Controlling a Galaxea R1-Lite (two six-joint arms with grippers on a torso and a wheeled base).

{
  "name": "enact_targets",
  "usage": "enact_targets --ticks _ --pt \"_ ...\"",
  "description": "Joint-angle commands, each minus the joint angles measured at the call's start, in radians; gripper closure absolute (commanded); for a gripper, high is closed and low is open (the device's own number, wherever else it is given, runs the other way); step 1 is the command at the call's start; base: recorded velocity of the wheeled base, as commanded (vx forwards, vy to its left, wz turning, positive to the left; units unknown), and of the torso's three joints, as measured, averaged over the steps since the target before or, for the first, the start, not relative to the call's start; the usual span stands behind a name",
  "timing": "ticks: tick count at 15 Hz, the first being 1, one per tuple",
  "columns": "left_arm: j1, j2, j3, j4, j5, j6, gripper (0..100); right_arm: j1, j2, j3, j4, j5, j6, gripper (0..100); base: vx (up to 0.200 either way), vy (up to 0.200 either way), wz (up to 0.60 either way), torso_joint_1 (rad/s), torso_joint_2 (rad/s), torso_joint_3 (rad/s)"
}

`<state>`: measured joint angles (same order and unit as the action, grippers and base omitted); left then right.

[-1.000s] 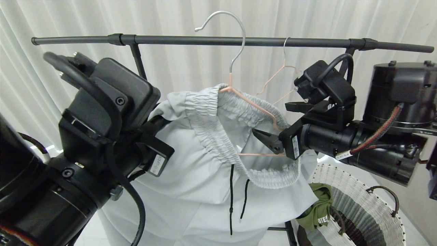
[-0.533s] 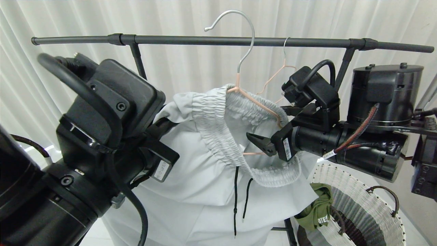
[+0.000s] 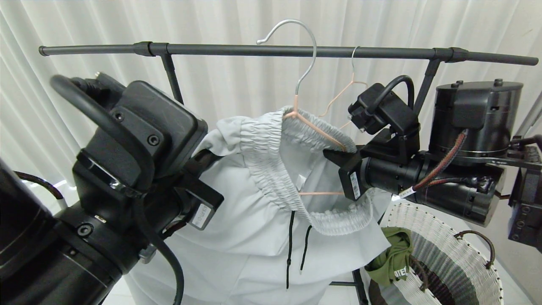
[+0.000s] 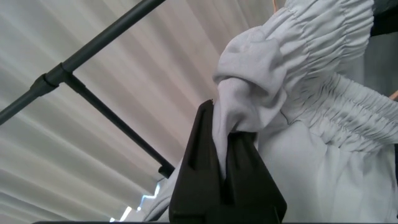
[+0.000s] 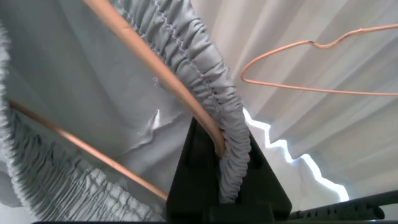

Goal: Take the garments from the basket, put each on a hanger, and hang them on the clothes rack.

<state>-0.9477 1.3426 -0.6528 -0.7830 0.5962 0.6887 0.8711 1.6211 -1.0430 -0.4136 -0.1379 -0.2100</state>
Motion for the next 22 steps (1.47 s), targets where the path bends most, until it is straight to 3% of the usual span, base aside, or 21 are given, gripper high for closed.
enact_targets --ticks 1,6,7,10,14,17,22 --pt "-0.013 0.001 0.002 0.001 0.001 0.000 100 0.000 0.003 0.000 -0.004 -0.002 0.000 100 0.000 0.000 0.00 0.000 0.00 0.000" --pt "-0.028 0.001 0.028 0.001 0.001 0.020 100 0.000 0.008 0.001 -0.034 -0.002 -0.045 100 0.000 0.000 0.00 0.000 0.00 0.000" --pt "-0.028 0.000 0.041 -0.005 -0.001 0.025 0 0.000 0.008 0.000 -0.050 -0.002 -0.052 100 0.000 0.000 0.00 0.000 0.00 0.000" --pt "-0.033 -0.002 0.082 -0.087 0.004 0.028 0 -0.001 0.002 0.000 -0.083 -0.002 -0.078 100 0.000 0.000 0.00 0.000 0.00 0.000" --pt "-0.026 -0.068 0.163 -0.098 0.005 0.028 0 -0.021 -0.010 0.008 -0.126 -0.003 -0.138 100 0.000 0.000 0.00 0.000 0.00 0.000" --pt "0.027 -0.120 0.174 -0.098 0.004 0.028 0 -0.067 -0.043 0.026 -0.128 -0.002 -0.166 100 0.000 0.000 0.00 0.000 0.00 0.000" --pt "0.165 -0.198 0.360 -0.098 -0.004 -0.015 0 -0.101 -0.119 0.095 -0.128 -0.002 -0.169 100 0.000 0.000 0.00 0.000 0.00 0.000"
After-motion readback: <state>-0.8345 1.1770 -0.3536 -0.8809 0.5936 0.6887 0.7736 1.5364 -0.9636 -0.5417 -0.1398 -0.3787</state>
